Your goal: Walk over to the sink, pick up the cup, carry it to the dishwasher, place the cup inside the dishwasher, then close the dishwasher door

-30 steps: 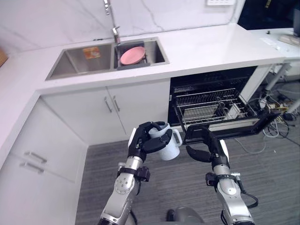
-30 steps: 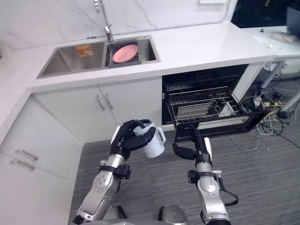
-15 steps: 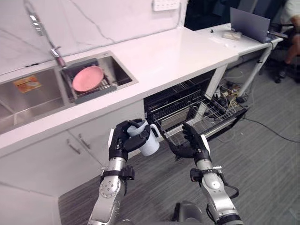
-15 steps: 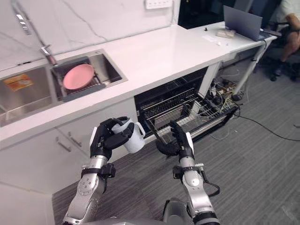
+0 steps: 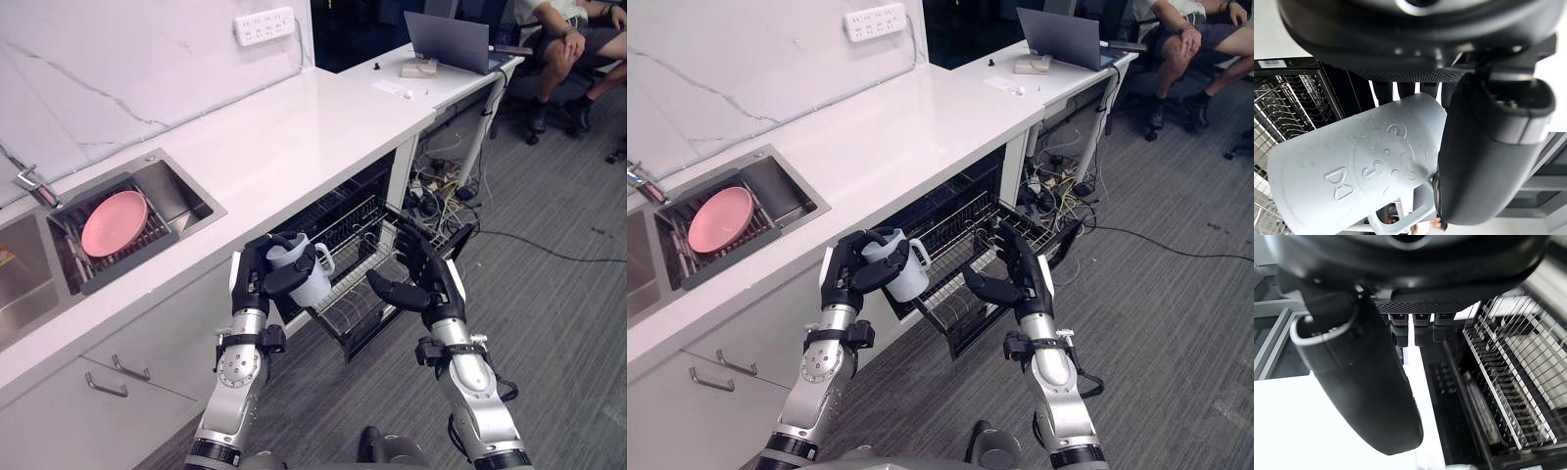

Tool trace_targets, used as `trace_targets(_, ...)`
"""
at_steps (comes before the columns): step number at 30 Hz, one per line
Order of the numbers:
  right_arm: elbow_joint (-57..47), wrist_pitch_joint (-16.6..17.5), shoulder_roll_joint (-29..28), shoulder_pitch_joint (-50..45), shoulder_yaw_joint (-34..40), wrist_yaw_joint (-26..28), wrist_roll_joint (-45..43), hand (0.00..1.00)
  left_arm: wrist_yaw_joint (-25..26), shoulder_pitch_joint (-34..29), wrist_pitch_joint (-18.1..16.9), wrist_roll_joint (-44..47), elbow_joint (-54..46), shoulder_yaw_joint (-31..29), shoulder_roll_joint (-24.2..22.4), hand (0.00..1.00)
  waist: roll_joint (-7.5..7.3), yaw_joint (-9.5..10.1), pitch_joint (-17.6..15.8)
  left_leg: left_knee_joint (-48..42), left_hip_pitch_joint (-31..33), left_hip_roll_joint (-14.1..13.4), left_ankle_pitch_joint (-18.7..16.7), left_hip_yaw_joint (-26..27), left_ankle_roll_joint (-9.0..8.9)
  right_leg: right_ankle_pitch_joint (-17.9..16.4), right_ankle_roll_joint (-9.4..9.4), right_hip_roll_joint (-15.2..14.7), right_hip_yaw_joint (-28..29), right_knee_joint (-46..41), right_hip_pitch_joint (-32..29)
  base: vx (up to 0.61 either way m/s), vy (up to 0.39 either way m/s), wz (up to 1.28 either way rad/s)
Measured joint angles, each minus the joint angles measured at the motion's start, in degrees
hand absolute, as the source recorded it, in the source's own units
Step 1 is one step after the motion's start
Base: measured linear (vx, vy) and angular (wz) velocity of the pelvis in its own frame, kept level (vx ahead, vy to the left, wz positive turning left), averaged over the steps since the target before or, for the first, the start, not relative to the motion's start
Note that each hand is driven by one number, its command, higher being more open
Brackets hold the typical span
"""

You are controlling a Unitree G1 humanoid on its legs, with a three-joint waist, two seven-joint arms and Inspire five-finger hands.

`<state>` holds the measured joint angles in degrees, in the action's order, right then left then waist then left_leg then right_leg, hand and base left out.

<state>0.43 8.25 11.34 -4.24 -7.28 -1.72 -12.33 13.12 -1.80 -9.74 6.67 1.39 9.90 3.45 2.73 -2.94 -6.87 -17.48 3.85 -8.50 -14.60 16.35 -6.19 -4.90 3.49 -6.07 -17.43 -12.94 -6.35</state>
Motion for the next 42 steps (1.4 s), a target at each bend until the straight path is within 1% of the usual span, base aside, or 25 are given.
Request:
trace_targets(1, 0.02, 0.0, 0.01, 0.0, -0.52, 0.44, -0.11, 0.9, 0.08, 0.08, 0.0, -0.03, 0.36, 0.0, -0.02, 0.3, 0.04, 0.18, 0.02, 2.87, -0.04, 0.39, 1.29, -0.97, -0.08, 0.19, -0.33, 0.27, 0.61, 0.34, 0.31, 0.16, 0.125, -0.64)
trace_targets(2, 0.03, -0.01, 0.19, 0.1, -1.6, 1.44, -1.24, 0.9, 0.38, 0.22, 0.0, -0.07, 1.09, -0.02, -0.03, 0.3, 0.24, 0.52, 0.12, 7.08, -0.54, 0.74, 5.88, -2.05, 0.06, 1.01, -1.73, 1.05, 1.88, 0.74, 0.81, 0.23, 0.175, -0.68)
trace_targets(3, -0.02, -0.04, 0.5, 0.1, -2.79, 2.22, -2.02, 0.9, 0.59, 0.26, 0.05, -0.1, 1.82, -0.02, 0.18, 0.3, 0.57, 0.58, 0.49, 8.77, -1.96, 0.44, 11.07, -1.78, 2.41, 1.28, -2.49, 2.05, 3.19, 1.35, 1.76, 0.19, 0.149, -0.63)
trace_targets(4, -0.06, -0.09, 0.16, 0.03, -3.26, 2.54, -2.27, 0.9, 0.59, 0.39, 0.15, -0.21, 2.21, -0.06, 0.47, 0.3, 0.17, 0.45, 0.65, 9.26, -2.65, 0.78, 11.3, -1.27, 2.49, 1.57, -2.95, 1.85, 3.64, 1.67, 2.04, 0.2, 0.162, -0.38)
trace_targets(5, -1.12, -0.08, -0.37, -0.01, -3.41, 3.24, -2.33, 0.9, 0.56, 1.19, 0.31, -1.39, 2.62, 0.05, 0.9, 0.3, -0.26, -0.12, 0.9, 10.79, -3.39, 1.83, 11.53, -0.86, 2.87, 1.95, -3.64, 1.19, 4.05, 2.55, 2.27, 0.12, 0.137, -0.12)
trace_targets(6, -1.72, -0.05, -0.4, 0.11, -3.39, 3.41, -2.47, 0.9, 0.55, 1.8, 0.38, -1.87, 2.91, 0.15, 0.95, 0.3, -0.29, -0.1, 0.91, 11.65, -3.83, 2.34, 11.75, -0.49, 3.2, 2.18, -4.0, 0.89, 4.38, 2.94, 2.29, 0.15, 0.211, -0.16)
trace_targets(7, -2.13, -0.05, -0.36, 0.75, -3.59, 4.04, -3.42, 0.9, 0.56, 2.54, 0.48, -2.29, 2.93, 0.14, 0.95, 0.3, -0.28, -0.02, 0.92, 13.52, -4.99, 3.27, 12.23, 0.42, 3.92, 2.55, -4.64, 0.36, 5.12, 3.63, 2.48, 0.09, 0.177, -0.18)
trace_targets(8, -2.13, -0.05, -0.34, 1.19, -4.05, 4.17, -4.0, 0.9, 0.56, 3.0, 0.48, -2.31, 2.93, 0.15, 0.94, 0.3, -0.27, -0.03, 0.92, 14.55, -5.92, 3.77, 12.36, 0.77, 4.12, 2.79, -5.07, 0.12, 5.43, 4.38, 3.13, 0.07, 0.153, -0.19)
trace_targets(10, -2.45, -0.05, -0.32, 1.55, -5.57, 4.97, -4.35, 0.9, 0.37, 3.86, 0.48, -2.35, 2.87, 0.21, 1.44, 0.3, -0.23, 0.02, 1.11, 15.95, -7.51, 4.64, 12.39, 1.09, 4.2, 3.37, -5.97, -0.2, 5.92, 6.23, 4.61, 0.05, 0.112, -0.1)
trace_targets(12, -2.83, -0.05, -0.27, 1.57, -6.89, 5.57, -4.34, 0.9, 0.34, 4.51, 0.47, -2.34, 2.75, 0.67, 1.6, 0.3, -0.19, 0.12, 1.26, 16.4, -7.52, 4.9, 12.4, 1.13, 4.24, 3.81, -6.34, -0.22, 6.01, 7.22, 4.8, 0.01, 0.035, -0.03)
trace_targets(15, -2.84, -0.06, -0.22, 1.63, -9.06, 6.05, -4.27, 0.9, 0.17, 4.66, 0.48, -2.33, 2.29, 1.92, 1.6, 0.3, -0.18, 0.4, 1.44, 16.91, -7.51, 4.9, 12.5, 1.27, 4.4, 5.1, -6.37, 0.21, 6.05, 9.76, 5.59, 0.0, 0.008, -0.02)
trace_targets(19, -2.77, -0.1, -0.21, 1.8, -9.36, 5.64, -3.59, 0.9, -0.4, 4.64, 0.48, -2.29, 0.15, 3.08, 1.14, 0.3, -0.2, 0.46, 1.52, 17.01, -7.47, 5.02, 12.47, 1.43, 4.46, 6.24, -6.27, 0.95, 6.13, 11.99, 6.34, 0.0, -0.003, -0.04)
trace_targets(24, 0.71, -0.51, -0.38, 3.72, -9.22, 3.18, 0.58, 0.9, -2.12, 4.57, 0.37, -2.15, -5.49, 5.86, 0.01, 0.3, -0.16, 0.52, 2.12, 17.27, -7.26, 4.98, 12.49, 1.21, 4.5, 6.78, -6.27, 1.18, 5.69, 13.5, 7.0, 0.01, -0.003, 0.02)
trace_targets(28, 3.57, -1.27, -0.55, 5.59, -9.09, 1.16, 1.67, 0.9, -3.01, 4.58, -0.58, -1.52, -6.79, 8.16, -0.35, 0.3, -0.12, 0.63, 2.35, 17.45, -6.79, 5.04, 12.56, 0.52, 4.61, 6.87, -6.33, 1.22, 4.76, 14.21, 7.25, 0.01, -0.009, 0.09)
trace_targets(32, 3.83, -1.36, -0.58, 6.65, -9.05, 0.31, 2.89, 0.9, -3.23, 4.58, -0.58, 1.09, -7.53, 8.14, -0.44, 0.3, -0.11, 0.79, 2.36, 17.52, -6.38, 5.05, 12.68, 0.0, 4.79, 6.87, -6.33, 1.24, 4.3, 14.45, 7.22, 0.01, -0.008, 0.08)
trace_targets(36, 4.16, -1.37, -0.45, 8.31, -9.02, -0.61, 3.01, 0.9, -3.2, 4.58, -0.79, 5.18, -8.33, 7.95, -0.46, 0.3, -0.12, 1.87, 2.45, 17.79, -6.3, 5.13, 12.88, -0.25, 5.08, 6.87, -6.33, 1.22, 3.94, 14.58, 7.23, 0.0, -0.003, 0.02)
trace_targets(40, 6.26, -1.58, -0.39, 10.1, -9.03, -0.78, 3.0, 0.9, -3.19, 4.2, -0.93, 5.83, -8.33, 7.91, -0.39, 0.3, -0.12, 2.12, 3.63, 18.64, -6.2, 5.43, 13.45, -1.18, 5.48, 6.87, -6.33, 1.06, 3.29, 14.8, 7.27, 0.0, -0.003, 0.12)
trace_targets(42, 6.26, -1.78, -0.39, 10.92, -9.15, -0.77, 3.01, 0.9, -3.15, 3.96, -2.05, 5.81, -8.33, 7.81, -0.13, 0.3, -0.14, 2.29, 3.68, 18.66, -6.2, 5.49, 13.5, -1.34, 5.49, 6.88, -6.35, 1.0, 3.17, 14.8, 7.35, -0.01, 0.001, 0.04)
